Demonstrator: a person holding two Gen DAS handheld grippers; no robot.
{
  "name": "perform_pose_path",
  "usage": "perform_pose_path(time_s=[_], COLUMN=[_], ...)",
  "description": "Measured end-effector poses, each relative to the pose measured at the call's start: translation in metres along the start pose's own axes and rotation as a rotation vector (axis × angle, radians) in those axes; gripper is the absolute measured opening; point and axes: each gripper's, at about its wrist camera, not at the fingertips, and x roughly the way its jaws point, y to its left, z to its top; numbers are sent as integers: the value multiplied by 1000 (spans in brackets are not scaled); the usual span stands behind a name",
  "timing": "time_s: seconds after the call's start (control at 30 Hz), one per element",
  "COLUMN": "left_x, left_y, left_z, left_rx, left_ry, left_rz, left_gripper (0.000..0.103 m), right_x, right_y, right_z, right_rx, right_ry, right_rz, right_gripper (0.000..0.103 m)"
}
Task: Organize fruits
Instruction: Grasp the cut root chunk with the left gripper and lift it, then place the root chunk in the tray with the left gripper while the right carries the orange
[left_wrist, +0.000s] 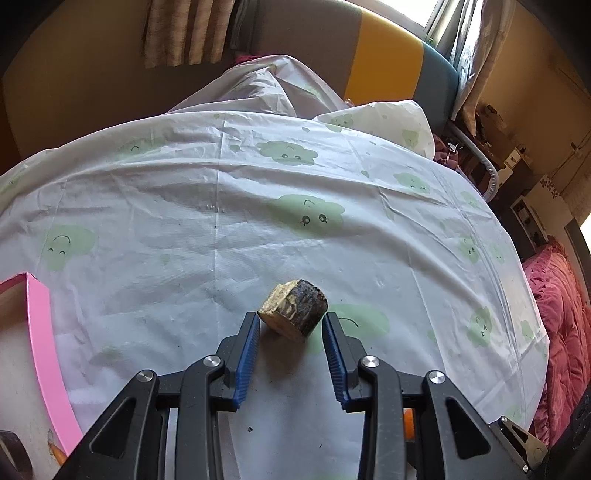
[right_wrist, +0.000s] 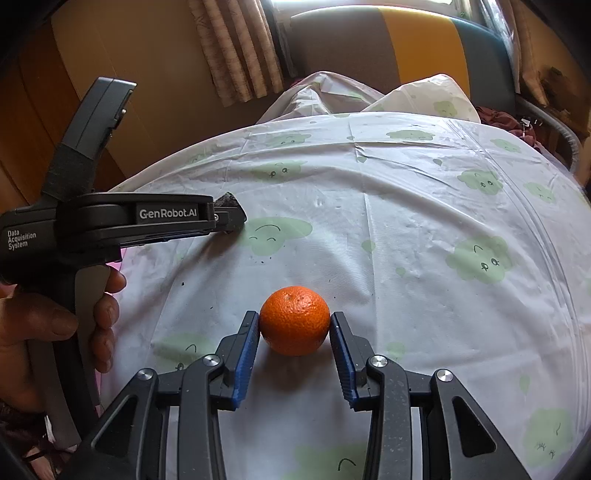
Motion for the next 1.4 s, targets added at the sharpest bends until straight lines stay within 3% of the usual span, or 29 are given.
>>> perform_pose_path(time_s=[0.13, 0.43, 0.6, 0.73, 1.0, 1.27, 1.4], left_x=[6, 8, -10, -36, -77, -65, -67], left_y=[-1, 2, 4, -1, -16, -26, -33], left_z=[4, 2, -12, -28, -81, -135, -145], left_rx=[5, 4, -15, 1, 20, 53, 100], left_ry=[10, -21, -33, -80, -127, -76, -130], left_rz=[-3, -7, 67, 108, 118, 107, 126], left_gripper=[42, 39, 39, 39, 39, 39, 39], right_x=[0, 0, 0, 0, -6, -23, -27], right_y=[-1, 0, 1, 2, 5, -1, -3], right_z=[0, 0, -1, 0, -3, -20, -26], right_rx=[5, -10, -16, -25, -53, -52, -61], right_ry=[1, -1, -1, 3, 9, 10, 9], right_rz=[5, 5, 0, -8, -33, -70, -83], right_gripper=[39, 39, 39, 39, 38, 38, 38])
